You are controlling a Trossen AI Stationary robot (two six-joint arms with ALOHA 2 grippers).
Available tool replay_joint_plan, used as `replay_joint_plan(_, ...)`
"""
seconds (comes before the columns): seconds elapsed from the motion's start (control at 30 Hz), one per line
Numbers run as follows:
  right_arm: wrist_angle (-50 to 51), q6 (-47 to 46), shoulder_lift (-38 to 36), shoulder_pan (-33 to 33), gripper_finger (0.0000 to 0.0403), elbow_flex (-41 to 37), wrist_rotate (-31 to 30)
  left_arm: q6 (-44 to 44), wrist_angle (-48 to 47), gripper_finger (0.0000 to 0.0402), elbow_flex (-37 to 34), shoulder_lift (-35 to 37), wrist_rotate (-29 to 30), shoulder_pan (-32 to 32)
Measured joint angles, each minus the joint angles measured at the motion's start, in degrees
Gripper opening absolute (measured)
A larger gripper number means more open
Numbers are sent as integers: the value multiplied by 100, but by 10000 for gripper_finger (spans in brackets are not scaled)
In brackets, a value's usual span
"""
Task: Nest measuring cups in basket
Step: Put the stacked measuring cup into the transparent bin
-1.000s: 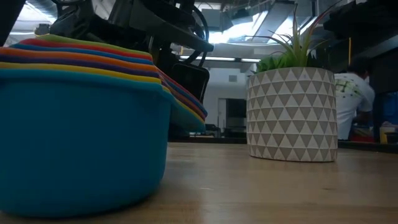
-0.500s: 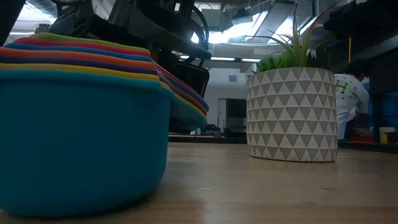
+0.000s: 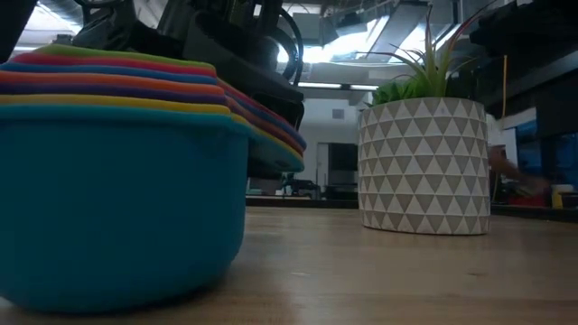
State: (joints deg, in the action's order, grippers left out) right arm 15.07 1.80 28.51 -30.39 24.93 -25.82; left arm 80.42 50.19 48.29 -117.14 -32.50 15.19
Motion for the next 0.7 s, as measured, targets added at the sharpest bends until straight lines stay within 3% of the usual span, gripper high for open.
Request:
replay_joint_plan(0.47, 0, 0, 0, 0, 173, 0, 0, 50, 4, 89, 0, -7, -17, -1)
replay_joint_plan(0.7, 0, 0, 0, 1, 173, 0, 0, 66, 4, 84, 0, -7, -23, -1)
